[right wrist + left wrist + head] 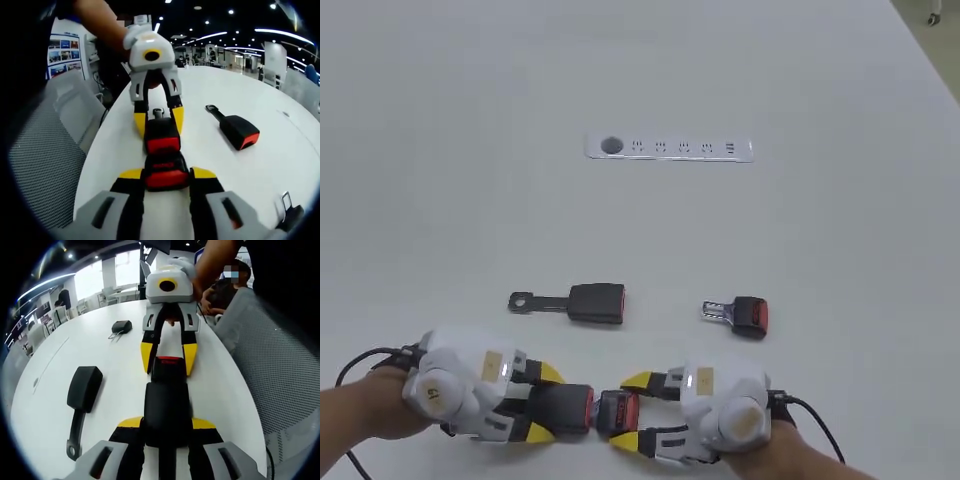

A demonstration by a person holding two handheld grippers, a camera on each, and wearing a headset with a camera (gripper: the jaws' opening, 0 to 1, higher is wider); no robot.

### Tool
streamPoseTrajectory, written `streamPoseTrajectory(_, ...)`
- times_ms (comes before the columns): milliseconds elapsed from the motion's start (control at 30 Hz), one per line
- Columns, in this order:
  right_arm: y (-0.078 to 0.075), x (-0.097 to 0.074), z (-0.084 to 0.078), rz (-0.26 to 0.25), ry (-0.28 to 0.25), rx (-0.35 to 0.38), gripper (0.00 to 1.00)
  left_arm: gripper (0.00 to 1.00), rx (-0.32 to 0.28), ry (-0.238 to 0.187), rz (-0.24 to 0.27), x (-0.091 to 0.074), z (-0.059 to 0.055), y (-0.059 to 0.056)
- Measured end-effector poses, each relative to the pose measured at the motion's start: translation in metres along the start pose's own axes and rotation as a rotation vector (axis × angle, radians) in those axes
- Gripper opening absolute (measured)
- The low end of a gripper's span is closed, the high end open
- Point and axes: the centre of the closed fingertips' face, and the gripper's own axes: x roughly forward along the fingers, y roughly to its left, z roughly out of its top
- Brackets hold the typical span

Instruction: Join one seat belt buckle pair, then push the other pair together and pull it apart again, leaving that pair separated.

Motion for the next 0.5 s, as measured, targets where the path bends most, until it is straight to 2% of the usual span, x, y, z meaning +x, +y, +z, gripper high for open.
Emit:
streamPoseTrajectory(233,-0.0003,0.0000,0.0000,0.001,-0.001,0.010,0.35,0.34,0.000,0.009,0.000,0.0002,0.0004,-0.0001)
streamPoseTrajectory(433,0.0001,0.0009,-0.0005,0.007,0.014,0.018,0.36,0.35,0.004,0.041,-0.011,0.0014,0.0003,-0.0003)
streamPoseTrajectory(500,0.0006,0.0004,-0.0016,0.003,0.025,0.049,0.37,0.35,-0.007,0.053,-0.013,0.0019,0.0005,0.0001)
